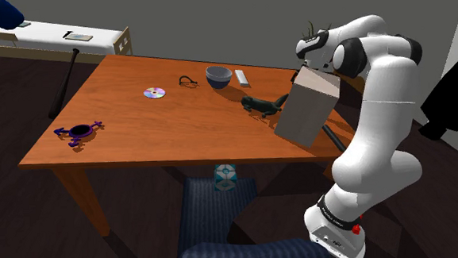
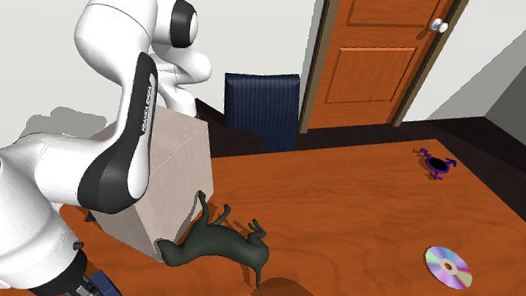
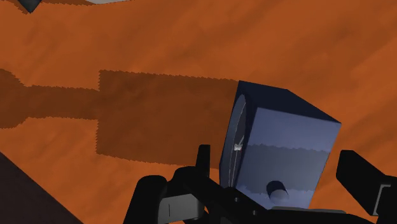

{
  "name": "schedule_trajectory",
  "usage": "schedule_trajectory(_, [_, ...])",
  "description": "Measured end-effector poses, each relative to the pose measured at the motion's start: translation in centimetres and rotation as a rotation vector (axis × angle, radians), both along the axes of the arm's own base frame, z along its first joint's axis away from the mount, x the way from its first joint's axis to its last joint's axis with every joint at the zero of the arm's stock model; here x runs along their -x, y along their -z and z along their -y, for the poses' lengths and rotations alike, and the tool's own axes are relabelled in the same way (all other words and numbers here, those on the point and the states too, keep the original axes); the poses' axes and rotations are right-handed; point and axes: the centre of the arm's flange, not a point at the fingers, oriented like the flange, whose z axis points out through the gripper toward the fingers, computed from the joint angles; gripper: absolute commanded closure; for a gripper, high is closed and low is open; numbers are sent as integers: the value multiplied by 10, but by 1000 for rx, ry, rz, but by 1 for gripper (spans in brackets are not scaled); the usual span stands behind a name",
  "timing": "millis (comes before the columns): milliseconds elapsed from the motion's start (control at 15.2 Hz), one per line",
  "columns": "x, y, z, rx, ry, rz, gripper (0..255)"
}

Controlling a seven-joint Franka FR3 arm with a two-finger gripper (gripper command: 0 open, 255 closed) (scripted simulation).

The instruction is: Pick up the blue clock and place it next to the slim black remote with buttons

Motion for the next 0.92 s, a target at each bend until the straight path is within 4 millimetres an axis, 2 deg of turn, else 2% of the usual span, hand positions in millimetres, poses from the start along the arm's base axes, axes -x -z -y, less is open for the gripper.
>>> schedule_trajectory(198, [-1, 13, 0, 0, 0, 0, 0])
schedule_trajectory(594, [-1, 14, 0, 0, 0, 0, 0])
schedule_trajectory(660, [-1, 14, 0, 0, 0, 0, 255])
schedule_trajectory(924, [-1, 14, 0, 1, 0, 1, 255])
